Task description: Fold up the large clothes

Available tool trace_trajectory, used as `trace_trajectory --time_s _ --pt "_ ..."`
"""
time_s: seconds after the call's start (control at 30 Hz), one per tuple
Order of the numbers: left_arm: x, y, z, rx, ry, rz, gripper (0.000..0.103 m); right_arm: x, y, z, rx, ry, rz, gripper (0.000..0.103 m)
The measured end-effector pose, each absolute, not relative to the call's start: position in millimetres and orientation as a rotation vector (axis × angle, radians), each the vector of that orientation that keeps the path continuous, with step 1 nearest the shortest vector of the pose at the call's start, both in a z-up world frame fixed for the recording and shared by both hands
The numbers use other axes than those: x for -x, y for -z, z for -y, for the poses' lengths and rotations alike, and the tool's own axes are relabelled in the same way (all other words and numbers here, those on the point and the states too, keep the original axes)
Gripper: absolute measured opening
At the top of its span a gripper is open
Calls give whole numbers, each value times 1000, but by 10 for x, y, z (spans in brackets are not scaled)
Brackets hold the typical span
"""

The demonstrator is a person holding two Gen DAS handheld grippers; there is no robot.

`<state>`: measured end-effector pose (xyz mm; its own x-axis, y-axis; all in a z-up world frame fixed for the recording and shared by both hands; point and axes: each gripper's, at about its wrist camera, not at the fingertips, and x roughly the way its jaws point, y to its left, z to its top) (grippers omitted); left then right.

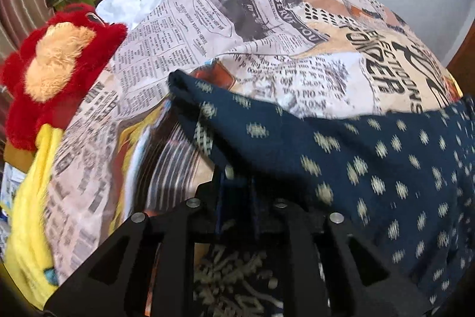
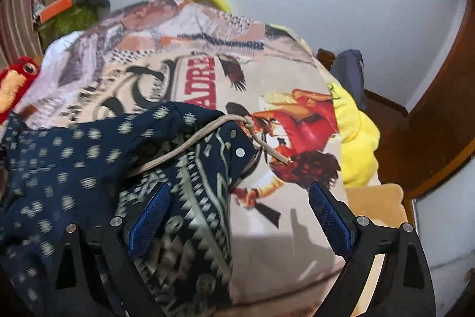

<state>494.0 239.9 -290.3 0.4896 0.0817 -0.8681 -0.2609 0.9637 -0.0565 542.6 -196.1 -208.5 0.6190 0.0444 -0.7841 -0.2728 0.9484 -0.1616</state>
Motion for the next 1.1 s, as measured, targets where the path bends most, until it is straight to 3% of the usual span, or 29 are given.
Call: trace_trajectory --time_s 0.7,1.1 --pt "-3273 1495 -1583 55 -32 -869 18 -3582 908 1760 163 -443 -807 94" --pt "-2370 1538 -1455 88 -3 -848 72 -2703 1123 2063 133 -472 -930 95"
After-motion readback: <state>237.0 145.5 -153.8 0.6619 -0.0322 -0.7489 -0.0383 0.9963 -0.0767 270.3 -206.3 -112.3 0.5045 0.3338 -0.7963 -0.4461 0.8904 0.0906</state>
